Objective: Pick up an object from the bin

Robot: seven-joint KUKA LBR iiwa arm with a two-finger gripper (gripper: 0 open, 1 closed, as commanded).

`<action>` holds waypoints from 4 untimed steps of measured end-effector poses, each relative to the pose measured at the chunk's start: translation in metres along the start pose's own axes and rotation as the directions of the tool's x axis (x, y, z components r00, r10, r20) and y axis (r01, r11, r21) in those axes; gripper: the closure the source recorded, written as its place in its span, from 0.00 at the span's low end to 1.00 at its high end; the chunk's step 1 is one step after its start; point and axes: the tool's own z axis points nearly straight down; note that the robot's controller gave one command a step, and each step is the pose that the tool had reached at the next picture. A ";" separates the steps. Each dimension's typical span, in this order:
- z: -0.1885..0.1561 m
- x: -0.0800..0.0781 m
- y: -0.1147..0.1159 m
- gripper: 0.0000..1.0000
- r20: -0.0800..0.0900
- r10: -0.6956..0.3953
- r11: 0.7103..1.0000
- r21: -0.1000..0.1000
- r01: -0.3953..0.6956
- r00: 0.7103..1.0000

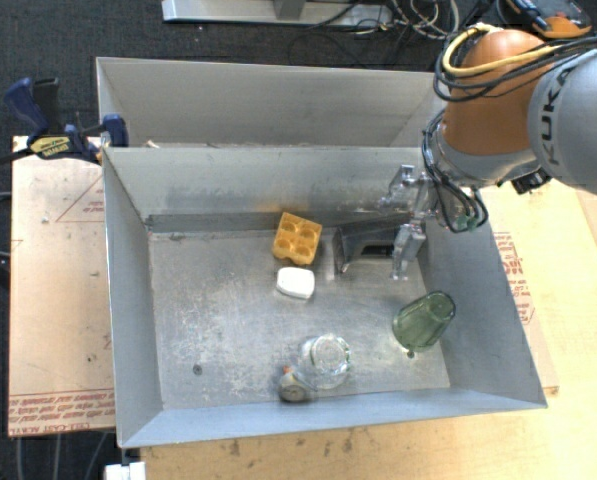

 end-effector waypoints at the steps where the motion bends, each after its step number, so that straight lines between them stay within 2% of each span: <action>1: 0.025 0.003 -0.025 0.00 -0.008 0.282 0.960 0.005 -0.282 0.960; 2: 0.032 -0.012 -0.027 0.00 -0.003 0.032 0.999 0.003 -0.032 0.999; 3: 0.072 -0.019 -0.021 0.00 0.031 0.265 0.964 -0.010 -0.264 0.964; 4: 0.083 -0.010 -0.022 1.00 -0.001 0.249 0.969 0.004 -0.249 0.969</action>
Offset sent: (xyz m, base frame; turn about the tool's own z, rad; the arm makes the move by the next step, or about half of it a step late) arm 0.0138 -0.0301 -0.0348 0.0065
